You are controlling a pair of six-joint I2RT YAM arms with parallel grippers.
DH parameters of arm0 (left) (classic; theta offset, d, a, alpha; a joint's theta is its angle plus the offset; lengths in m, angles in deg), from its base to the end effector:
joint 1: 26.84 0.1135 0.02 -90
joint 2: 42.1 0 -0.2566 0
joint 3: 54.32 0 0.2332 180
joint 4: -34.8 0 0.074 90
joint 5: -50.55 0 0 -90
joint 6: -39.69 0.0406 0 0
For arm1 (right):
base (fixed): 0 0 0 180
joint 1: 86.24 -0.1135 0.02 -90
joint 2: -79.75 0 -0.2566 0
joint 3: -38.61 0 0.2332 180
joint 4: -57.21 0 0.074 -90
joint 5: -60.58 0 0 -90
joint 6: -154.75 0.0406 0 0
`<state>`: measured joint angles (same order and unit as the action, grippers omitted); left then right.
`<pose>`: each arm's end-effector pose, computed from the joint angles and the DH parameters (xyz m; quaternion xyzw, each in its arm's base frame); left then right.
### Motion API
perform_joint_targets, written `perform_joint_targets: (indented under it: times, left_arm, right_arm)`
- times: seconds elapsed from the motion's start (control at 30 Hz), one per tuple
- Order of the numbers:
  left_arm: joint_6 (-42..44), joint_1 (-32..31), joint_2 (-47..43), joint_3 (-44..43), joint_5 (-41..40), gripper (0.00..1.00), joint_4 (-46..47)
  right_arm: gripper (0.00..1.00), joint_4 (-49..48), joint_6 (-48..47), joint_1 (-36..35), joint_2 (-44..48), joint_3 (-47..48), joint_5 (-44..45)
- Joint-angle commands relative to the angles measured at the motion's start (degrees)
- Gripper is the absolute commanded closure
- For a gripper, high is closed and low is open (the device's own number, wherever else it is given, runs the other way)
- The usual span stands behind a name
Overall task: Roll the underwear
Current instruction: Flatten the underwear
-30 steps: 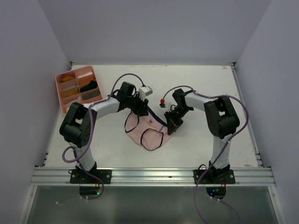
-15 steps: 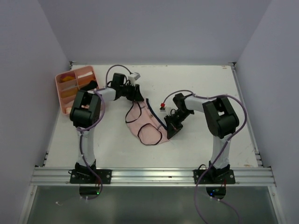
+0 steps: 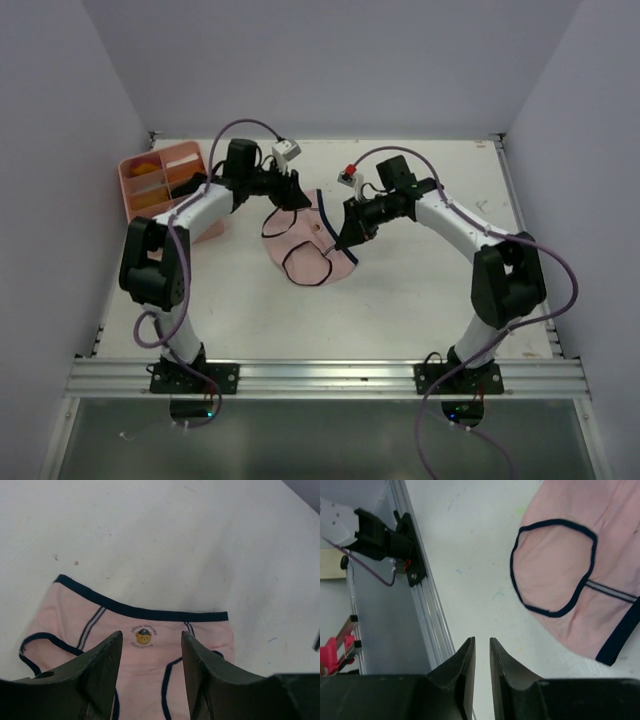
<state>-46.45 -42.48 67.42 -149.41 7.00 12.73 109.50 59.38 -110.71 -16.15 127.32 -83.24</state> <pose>0.3903 -0.1398 0.2366 0.3139 0.7787 -0.3927 0.3753 0.2845 0.1655 0.2552 -0.3366 0.8006 0.4695 0.1590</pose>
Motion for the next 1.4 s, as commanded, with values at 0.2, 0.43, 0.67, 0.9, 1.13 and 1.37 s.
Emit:
perform_joint_targets:
  times: [0.2, 0.43, 0.67, 0.9, 1.13, 1.37]
  left_arm:
    - [-3.0, -1.6, -8.7, 18.2, 3.1, 0.47, 4.7]
    - [-1.7, -1.4, -6.4, 18.3, -4.0, 0.47, 1.4]
    - [-0.4, -1.3, 5.5, 9.8, -5.9, 0.49, -6.4]
    - [5.4, -2.8, 14.3, -0.1, 2.5, 0.50, -14.5]
    - [10.7, -1.2, 1.3, 3.8, 7.8, 0.48, -14.6]
    - [10.2, 0.0, -1.7, 9.2, 15.1, 0.48, -16.3]
  right_arm:
    - [0.85, -17.2, 12.0, 0.7, -17.0, 2.1, 5.9]
    - [0.88, -23.9, 15.4, 0.1, -19.7, -3.3, 8.9]
    - [0.89, -33.6, 27.1, -1.0, -15.9, -17.5, 9.4]
    - [0.75, -45.4, 42.3, -5.0, -6.2, -24.8, 7.3]
    - [0.76, -30.0, 34.5, -3.0, -3.4, -11.2, 4.7]
    - [0.76, -32.7, 31.2, -1.2, -10.0, -5.7, 4.8]
